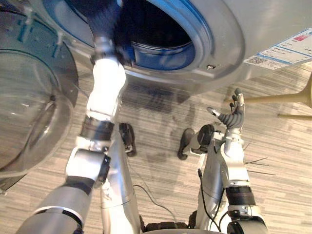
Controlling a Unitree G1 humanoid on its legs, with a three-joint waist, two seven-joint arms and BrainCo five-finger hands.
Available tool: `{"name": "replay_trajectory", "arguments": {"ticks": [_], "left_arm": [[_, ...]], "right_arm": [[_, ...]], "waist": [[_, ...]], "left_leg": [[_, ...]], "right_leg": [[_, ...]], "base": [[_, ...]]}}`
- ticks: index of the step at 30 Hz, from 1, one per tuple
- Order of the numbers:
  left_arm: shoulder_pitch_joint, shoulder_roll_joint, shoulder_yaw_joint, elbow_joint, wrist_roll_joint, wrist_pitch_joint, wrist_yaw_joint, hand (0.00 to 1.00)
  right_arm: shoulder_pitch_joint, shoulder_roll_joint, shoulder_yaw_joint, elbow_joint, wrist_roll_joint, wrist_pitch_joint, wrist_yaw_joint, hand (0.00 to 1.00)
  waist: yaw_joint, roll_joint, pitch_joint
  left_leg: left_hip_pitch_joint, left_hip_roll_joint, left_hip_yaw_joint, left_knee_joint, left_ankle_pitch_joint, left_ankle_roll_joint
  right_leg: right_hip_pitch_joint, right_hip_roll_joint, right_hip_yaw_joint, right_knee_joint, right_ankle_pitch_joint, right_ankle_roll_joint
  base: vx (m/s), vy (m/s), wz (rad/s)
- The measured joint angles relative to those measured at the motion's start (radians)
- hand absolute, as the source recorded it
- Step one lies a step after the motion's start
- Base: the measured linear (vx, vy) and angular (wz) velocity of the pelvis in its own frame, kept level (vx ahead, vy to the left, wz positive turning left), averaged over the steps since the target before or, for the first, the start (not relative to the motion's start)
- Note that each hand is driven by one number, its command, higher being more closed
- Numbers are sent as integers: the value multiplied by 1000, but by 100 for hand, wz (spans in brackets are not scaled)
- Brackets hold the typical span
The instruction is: Pick up the laundry basket with both hands and put the clothes into the washing machine.
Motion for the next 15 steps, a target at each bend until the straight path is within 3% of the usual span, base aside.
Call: {"name": "replay_trajectory", "arguments": {"ticks": [3, 4, 8, 10, 15], "left_arm": [[-103, 24, -33, 50, 76, 23, 2, 100], [-136, 32, -43, 75, 99, 28, 0, 0], [-256, 63, -82, 177, 231, 73, -18, 0], [-295, 81, -104, 234, 348, 101, -67, 0], [-306, 90, -152, 333, 516, 135, -169, 0]], "right_arm": [[0, 16, 2, -20, 0, -15, 1, 0], [0, 19, 3, -23, 0, -19, 1, 0], [2, 17, 12, -39, 5, -35, 8, 0], [2, 14, 22, -46, 6, -36, 27, 0], [7, 6, 28, -55, 21, -37, 48, 0]], "waist": [[-16, -10, 1], [-19, -15, 4], [-22, -21, 7], [-26, -22, 6], [-27, -24, 5]], "left_leg": [[-21, 0, -3, 10, 0, 0], [-23, 1, -3, 12, 0, 0], [-39, 1, -4, 13, -1, 0], [-47, 1, -3, 11, -1, 0], [-53, 1, 1, 10, -4, 3]], "right_leg": [[-18, 1, 0, 6, 0, -3], [-21, 1, 1, 9, 0, -3], [-35, 0, -2, 9, 0, -3], [-41, 0, -2, 4, 0, -3], [-47, 0, 1, 0, 0, -3]], "base": [[23, -12, -1], [0, 0, 0], [24, -15, 0], [42, -7, -1], [49, 3, -1]]}}
